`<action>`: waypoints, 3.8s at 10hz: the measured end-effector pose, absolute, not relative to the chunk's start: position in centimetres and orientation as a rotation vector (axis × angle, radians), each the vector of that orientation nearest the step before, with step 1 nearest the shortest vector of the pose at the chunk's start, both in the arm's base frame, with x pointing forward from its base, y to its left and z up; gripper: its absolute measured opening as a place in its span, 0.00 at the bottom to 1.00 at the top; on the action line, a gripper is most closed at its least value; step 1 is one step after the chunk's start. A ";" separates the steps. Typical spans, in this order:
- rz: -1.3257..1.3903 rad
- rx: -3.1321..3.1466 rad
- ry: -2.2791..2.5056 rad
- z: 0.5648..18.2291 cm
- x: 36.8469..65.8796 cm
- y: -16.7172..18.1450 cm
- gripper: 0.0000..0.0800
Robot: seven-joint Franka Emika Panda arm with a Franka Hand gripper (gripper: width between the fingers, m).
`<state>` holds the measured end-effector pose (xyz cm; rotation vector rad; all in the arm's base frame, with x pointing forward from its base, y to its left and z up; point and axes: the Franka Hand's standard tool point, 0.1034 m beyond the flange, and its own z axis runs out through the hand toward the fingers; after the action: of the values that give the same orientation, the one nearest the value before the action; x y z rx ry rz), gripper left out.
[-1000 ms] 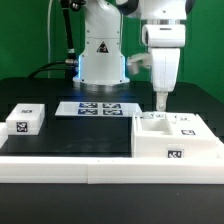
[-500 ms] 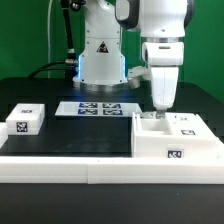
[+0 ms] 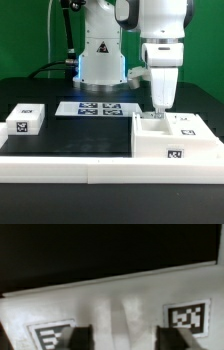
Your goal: Assemble cabinet
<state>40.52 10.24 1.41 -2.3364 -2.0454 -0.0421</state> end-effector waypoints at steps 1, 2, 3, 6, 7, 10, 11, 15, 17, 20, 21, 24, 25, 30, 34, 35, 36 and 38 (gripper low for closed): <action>-0.041 -2.337 -2.044 1.4 40.5 10.2 0.27; -0.041 -2.337 -2.044 1.4 40.5 10.2 0.08; -0.041 -2.337 -2.044 1.4 40.5 10.2 0.08; -0.041 -2.337 -2.044 1.4 40.5 10.2 0.08; -0.029 -2.336 -2.044 1.5 40.4 10.1 0.08; 0.056 -2.351 -2.057 4.6 40.7 9.0 0.08; 0.084 -2.354 -2.059 5.4 40.7 8.7 0.09; 0.092 -2.377 -2.037 6.1 42.5 7.0 0.09; 0.085 -2.392 -2.026 6.4 43.8 6.6 0.09; 0.080 -2.403 -2.023 7.0 45.4 6.7 0.09; 0.076 -2.405 -2.024 7.1 45.6 6.7 0.09; 0.077 -2.403 -2.023 6.9 45.6 6.7 0.09; 0.077 -2.403 -2.023 6.9 45.6 6.7 0.09; 0.082 -2.410 -2.011 6.6 45.2 6.8 0.09; 0.103 -2.411 -1.994 6.0 44.2 6.6 0.09; 0.103 -2.409 -1.996 6.0 44.2 6.5 0.09; 0.101 -2.409 -1.998 6.1 44.4 6.6 0.09; 0.096 -2.410 -2.000 6.2 44.6 6.7 0.09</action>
Offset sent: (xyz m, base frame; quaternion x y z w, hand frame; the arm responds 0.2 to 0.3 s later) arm 0.0000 0.0000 0.0000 0.0000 0.0000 0.0000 1.0000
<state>44.61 6.67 6.23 -2.4096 -2.0005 0.0959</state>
